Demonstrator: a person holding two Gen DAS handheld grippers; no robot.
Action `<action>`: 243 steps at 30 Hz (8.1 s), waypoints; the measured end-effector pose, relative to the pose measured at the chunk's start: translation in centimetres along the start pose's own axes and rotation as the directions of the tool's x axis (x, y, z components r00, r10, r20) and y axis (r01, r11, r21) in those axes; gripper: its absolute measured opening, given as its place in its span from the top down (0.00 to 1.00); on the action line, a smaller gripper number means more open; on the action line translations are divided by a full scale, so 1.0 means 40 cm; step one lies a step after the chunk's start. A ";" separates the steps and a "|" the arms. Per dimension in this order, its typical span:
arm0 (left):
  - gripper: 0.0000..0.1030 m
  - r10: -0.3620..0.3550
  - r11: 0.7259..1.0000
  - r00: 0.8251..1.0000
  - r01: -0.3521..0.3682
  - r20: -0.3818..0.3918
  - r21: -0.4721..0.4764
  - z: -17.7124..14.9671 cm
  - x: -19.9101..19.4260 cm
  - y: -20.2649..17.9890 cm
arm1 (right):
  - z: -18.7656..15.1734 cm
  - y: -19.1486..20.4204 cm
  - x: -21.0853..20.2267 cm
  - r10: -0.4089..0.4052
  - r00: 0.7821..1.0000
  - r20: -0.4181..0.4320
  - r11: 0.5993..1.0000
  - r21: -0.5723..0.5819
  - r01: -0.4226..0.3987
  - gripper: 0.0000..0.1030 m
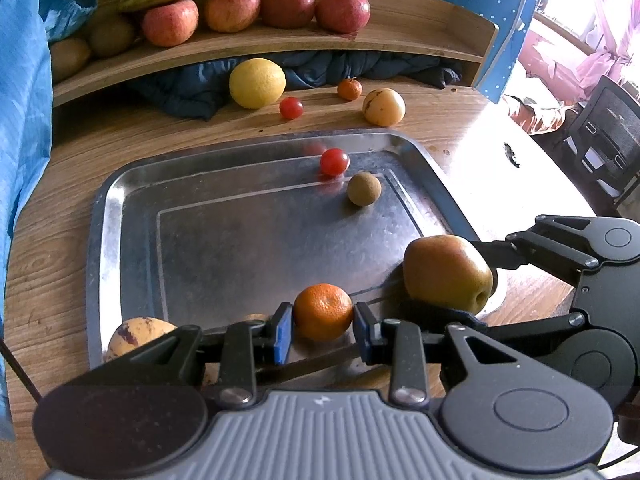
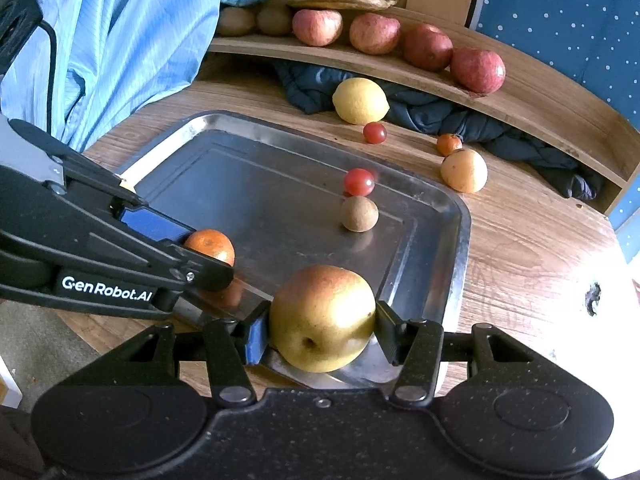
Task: Organize fruits
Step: 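Carry the mandarin and pear back over the metal tray, then open both tools to release the mandarin and pear onto the tray, then move both open tools back toward the fruits below the shelf, then grasp a red cherry tomato with left tool while right tool grasps the cream striped fruit, then lift both held fruits toward the tray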
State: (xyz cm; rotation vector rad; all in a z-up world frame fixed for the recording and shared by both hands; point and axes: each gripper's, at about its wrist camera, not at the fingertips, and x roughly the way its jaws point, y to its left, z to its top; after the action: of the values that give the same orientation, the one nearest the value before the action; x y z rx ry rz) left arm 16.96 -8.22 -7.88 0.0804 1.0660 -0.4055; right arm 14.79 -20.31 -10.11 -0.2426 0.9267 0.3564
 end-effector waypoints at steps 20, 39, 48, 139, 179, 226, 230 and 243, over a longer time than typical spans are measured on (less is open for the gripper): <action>0.48 0.013 1.000 0.998 -0.013 0.060 -0.004 -0.015 -0.075 -0.004 | -0.018 -0.008 -0.064 -0.024 0.999 0.046 0.999 0.029 0.023 0.30; 0.00 0.081 0.997 0.994 -0.080 0.073 -0.017 -0.074 -0.189 0.072 | -0.044 -0.013 -0.134 0.016 0.997 0.081 0.997 0.070 -0.022 0.01; 0.00 0.153 0.988 0.988 -0.152 0.026 -0.018 -0.092 -0.195 0.122 | -0.037 0.001 -0.111 -0.015 0.999 0.030 0.998 0.062 0.013 0.01; 0.00 0.059 0.998 0.998 -0.058 -0.039 0.014 0.388 0.200 0.087 | 0.161 -0.248 0.117 -0.193 0.981 -0.013 0.930 0.316 0.187 0.01; 0.13 0.218 0.937 0.975 -0.220 -0.039 -0.272 0.438 0.331 0.035 | 0.225 -0.429 0.296 0.111 0.993 0.044 0.984 0.135 -0.116 0.10; 0.75 0.112 0.951 0.993 -0.098 0.030 -0.295 0.427 0.315 0.056 | 0.241 -0.398 0.302 0.081 0.995 0.053 0.991 0.099 -0.086 0.50; 0.75 0.096 0.952 0.994 -0.079 0.043 -0.296 0.417 0.299 0.057 | 0.236 -0.402 0.294 0.087 0.994 0.060 0.989 0.116 -0.094 0.50; 0.75 0.043 0.967 0.996 -0.023 0.072 -0.254 0.380 0.237 0.054 | 0.213 -0.379 0.222 0.065 0.993 0.103 0.985 0.154 -0.080 0.51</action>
State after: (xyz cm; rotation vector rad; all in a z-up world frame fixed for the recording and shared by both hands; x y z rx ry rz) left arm 34.37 -12.85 -8.92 -0.1440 1.0307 -0.2372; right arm 31.99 -29.45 -11.60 -0.0454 0.8637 0.3568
